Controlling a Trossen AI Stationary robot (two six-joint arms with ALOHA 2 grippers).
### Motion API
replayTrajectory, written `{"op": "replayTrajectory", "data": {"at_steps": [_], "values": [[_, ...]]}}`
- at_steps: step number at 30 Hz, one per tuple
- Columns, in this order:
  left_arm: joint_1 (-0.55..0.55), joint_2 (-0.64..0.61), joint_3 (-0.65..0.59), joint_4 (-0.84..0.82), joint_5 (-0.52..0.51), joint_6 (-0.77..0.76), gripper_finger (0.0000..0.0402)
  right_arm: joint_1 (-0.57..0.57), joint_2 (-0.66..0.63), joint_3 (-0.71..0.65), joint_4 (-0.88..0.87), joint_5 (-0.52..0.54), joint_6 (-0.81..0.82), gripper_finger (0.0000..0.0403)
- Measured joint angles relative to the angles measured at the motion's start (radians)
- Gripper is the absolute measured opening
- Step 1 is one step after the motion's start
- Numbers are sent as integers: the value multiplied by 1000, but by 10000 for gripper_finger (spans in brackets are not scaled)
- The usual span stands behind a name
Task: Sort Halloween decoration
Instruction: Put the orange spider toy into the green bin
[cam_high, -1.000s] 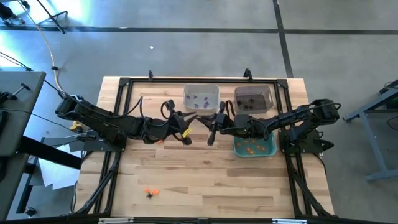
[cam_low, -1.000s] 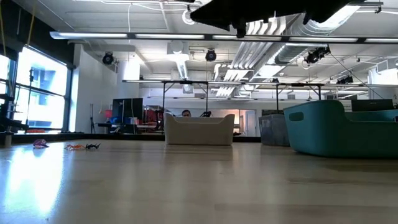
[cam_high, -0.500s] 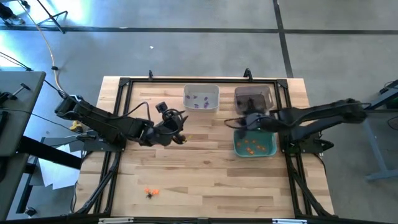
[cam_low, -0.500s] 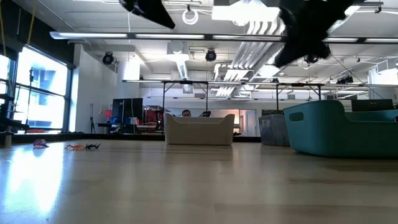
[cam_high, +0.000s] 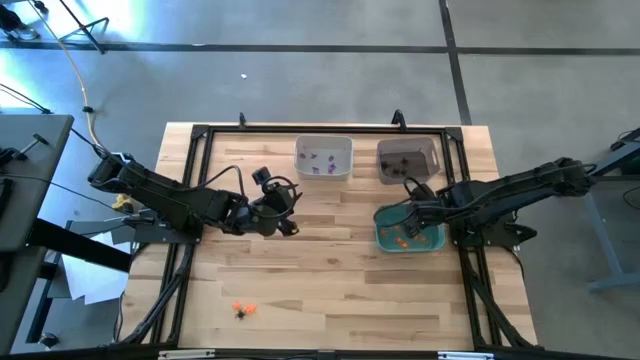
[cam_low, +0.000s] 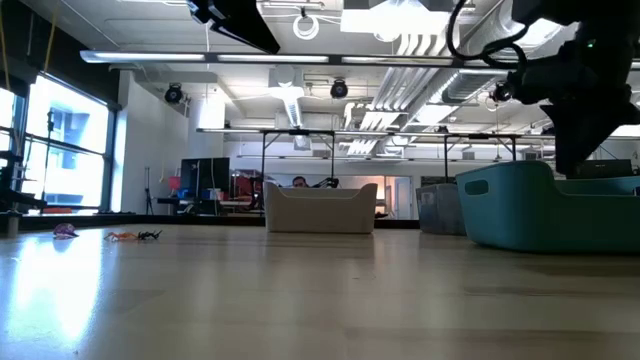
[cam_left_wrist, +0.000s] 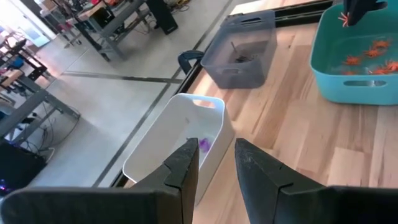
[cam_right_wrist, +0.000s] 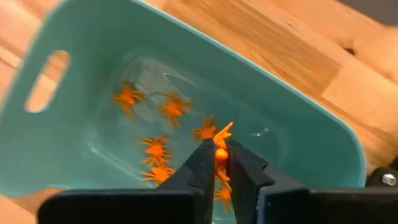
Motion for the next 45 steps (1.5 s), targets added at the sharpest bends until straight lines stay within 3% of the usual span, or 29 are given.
{"op": "replayTrajectory", "data": {"at_steps": [8, 13, 17, 23, 27, 32, 45], "values": [[-2, 0, 0, -45, 1, -30, 95, 0, 0, 13, -14, -12, 1, 116], [-2, 0, 0, -132, 54, -108, 95, 0, 0, 47, 14, -17, 0, 136], [9, 0, 0, -265, 188, -201, 95, 0, 0, 87, 121, -16, -58, 136], [33, 5, -56, -497, 408, -472, 95, 0, 0, 109, 378, -14, -235, 137], [33, 5, -147, -491, 578, -521, 97, -10, 0, 109, 462, 16, -329, 137], [33, 5, -252, -454, 704, -552, 97, -37, 0, 109, 467, 17, -341, 137], [83, 6, -372, -367, 678, -513, 98, -40, 0, 109, 469, 16, -333, 137]]}}
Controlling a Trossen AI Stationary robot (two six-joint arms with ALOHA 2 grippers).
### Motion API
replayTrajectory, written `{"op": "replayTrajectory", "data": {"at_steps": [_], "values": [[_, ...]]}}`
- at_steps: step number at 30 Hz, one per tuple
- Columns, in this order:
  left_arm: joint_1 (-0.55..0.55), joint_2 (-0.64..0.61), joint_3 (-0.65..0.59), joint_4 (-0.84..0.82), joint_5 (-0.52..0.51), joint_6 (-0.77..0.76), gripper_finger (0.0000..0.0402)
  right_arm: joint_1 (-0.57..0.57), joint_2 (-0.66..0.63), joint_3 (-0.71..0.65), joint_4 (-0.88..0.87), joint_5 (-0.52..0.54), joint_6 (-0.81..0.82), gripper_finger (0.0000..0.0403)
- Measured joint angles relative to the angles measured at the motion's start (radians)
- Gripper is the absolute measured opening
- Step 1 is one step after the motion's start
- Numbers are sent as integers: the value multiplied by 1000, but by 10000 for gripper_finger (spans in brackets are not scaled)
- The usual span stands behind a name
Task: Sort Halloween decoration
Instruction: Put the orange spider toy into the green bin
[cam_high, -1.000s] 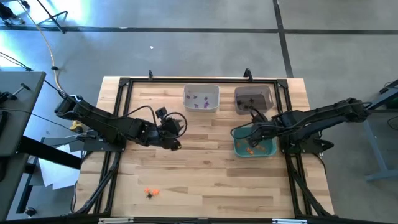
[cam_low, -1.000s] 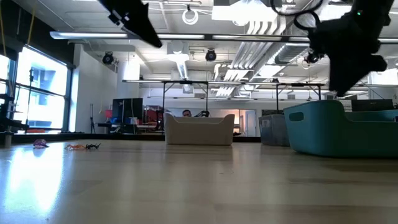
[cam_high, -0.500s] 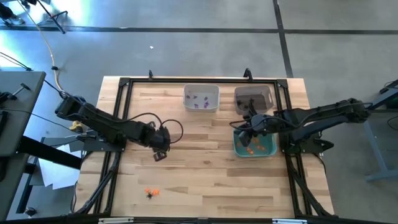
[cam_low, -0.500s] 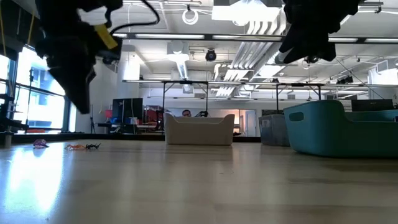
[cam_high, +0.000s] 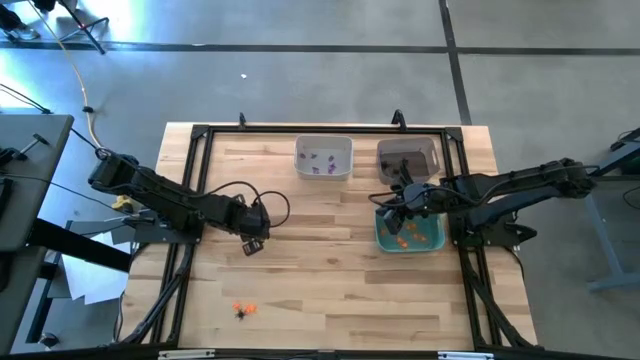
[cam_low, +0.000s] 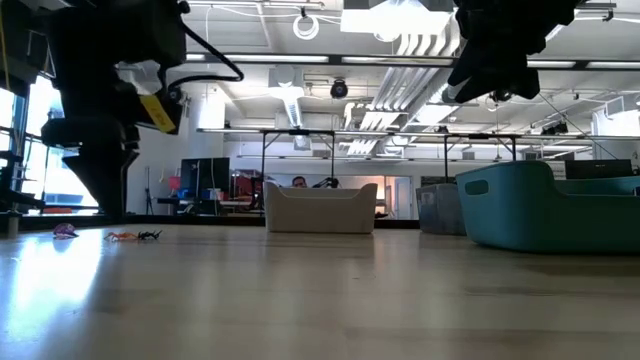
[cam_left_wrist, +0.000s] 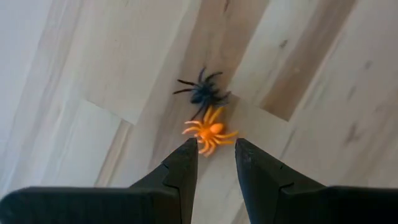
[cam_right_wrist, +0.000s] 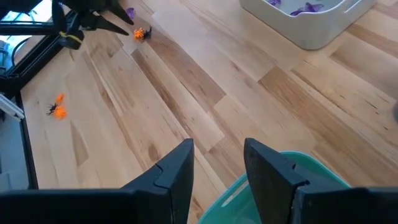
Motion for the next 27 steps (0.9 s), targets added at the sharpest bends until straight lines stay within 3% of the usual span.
{"op": "replayTrajectory", "data": {"at_steps": [14, 27], "values": [[98, -1, -89, 116, 26, 44, 98, 0, 0, 0, 3, 0, -5, 137], [115, -4, -131, 184, 104, -41, 95, 0, 0, 0, 3, 3, -32, 137]]}}
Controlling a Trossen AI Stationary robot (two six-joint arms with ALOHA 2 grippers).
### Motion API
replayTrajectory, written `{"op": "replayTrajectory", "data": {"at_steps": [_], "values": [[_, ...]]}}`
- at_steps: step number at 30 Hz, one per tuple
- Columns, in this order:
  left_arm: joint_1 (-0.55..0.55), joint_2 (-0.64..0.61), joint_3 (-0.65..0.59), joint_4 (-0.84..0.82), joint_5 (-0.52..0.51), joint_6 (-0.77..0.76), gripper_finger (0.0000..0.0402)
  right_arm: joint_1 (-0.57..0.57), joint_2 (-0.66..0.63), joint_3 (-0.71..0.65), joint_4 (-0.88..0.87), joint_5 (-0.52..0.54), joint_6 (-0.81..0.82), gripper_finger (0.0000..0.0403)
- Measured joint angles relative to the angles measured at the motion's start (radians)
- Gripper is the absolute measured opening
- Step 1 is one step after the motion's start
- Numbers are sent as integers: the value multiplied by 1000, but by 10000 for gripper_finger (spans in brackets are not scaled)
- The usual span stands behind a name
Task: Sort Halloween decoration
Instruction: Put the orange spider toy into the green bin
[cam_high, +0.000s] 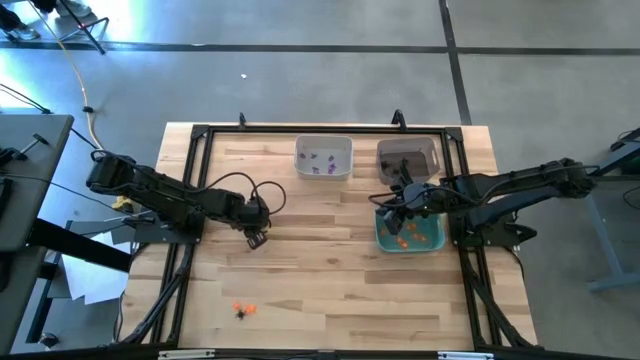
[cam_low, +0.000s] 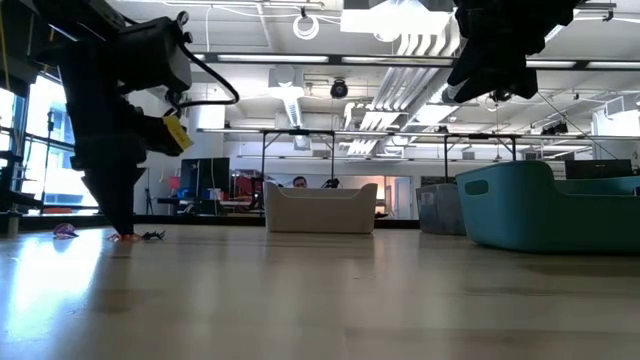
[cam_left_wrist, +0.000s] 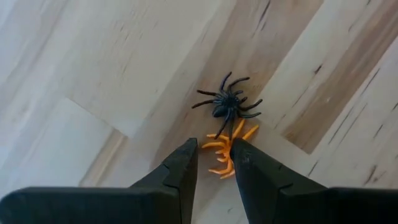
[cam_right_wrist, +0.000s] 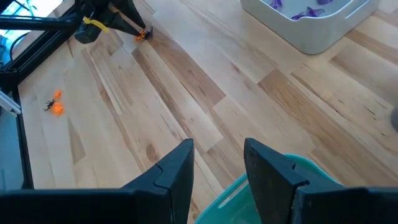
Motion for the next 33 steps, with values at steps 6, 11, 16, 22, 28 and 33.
{"op": "replayTrajectory", "data": {"at_steps": [6, 11, 16, 22, 28, 33], "values": [[0, 1, -1, 0, 30, -75, 64, 0, 0, 0, 0, 0, -2, 137], [0, 2, -1, 0, 40, -101, 12, 0, 0, 0, 0, 1, -28, 137], [-1, 2, -1, -1, 40, -108, 2, -8, 0, 0, 0, 1, -28, 137], [-1, 4, 44, -48, 39, -106, 0, -35, 0, 0, 0, 1, -28, 137], [-1, 2, 116, -104, 35, -92, 1, -44, 0, 0, 0, 1, -28, 137], [-4, 1, 180, -147, 19, -60, 1, -44, 0, -1, -2, 1, -28, 137]]}}
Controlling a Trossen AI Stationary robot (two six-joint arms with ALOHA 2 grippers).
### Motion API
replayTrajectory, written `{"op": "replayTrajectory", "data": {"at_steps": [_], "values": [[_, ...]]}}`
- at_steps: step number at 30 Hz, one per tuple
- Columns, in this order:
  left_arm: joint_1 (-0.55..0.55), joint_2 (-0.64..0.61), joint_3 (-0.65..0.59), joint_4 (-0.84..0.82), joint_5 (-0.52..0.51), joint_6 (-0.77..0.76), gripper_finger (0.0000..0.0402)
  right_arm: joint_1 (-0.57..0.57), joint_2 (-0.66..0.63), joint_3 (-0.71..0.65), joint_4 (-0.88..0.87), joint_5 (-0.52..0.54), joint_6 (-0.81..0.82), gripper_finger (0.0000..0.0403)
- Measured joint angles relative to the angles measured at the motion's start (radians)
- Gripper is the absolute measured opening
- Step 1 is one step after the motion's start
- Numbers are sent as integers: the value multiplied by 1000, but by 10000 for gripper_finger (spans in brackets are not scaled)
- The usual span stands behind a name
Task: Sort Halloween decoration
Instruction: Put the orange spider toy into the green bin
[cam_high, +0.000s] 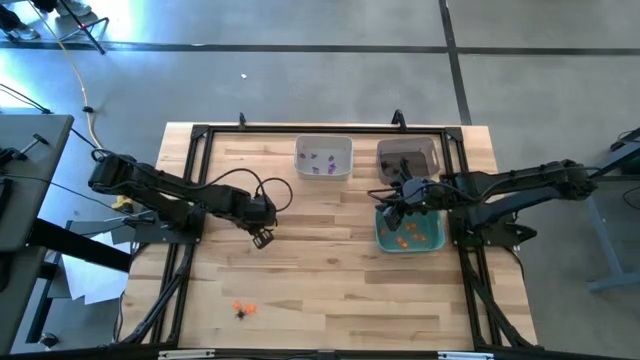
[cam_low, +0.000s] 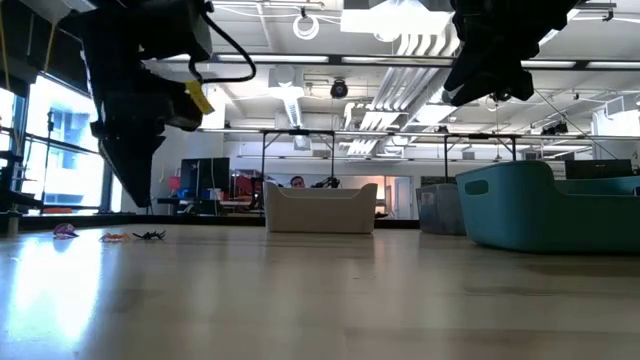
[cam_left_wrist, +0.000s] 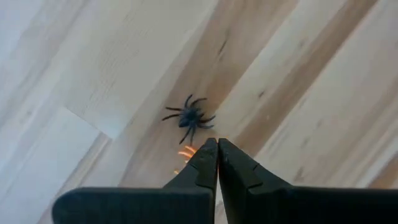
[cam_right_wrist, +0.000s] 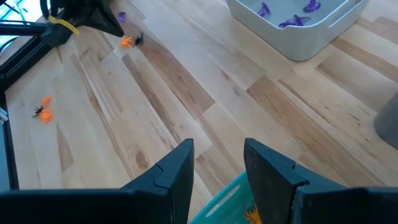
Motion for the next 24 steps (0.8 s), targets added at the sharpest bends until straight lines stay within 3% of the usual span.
{"op": "replayTrajectory", "data": {"at_steps": [9, 24], "values": [[-69, -1, -4, -44, 96, -38, 3, 0, 0, 0, -9, 0, -18, 137], [-100, 4, -3, -68, -22, 49, 108, -6, 0, 0, -6, 0, -26, 137]]}}
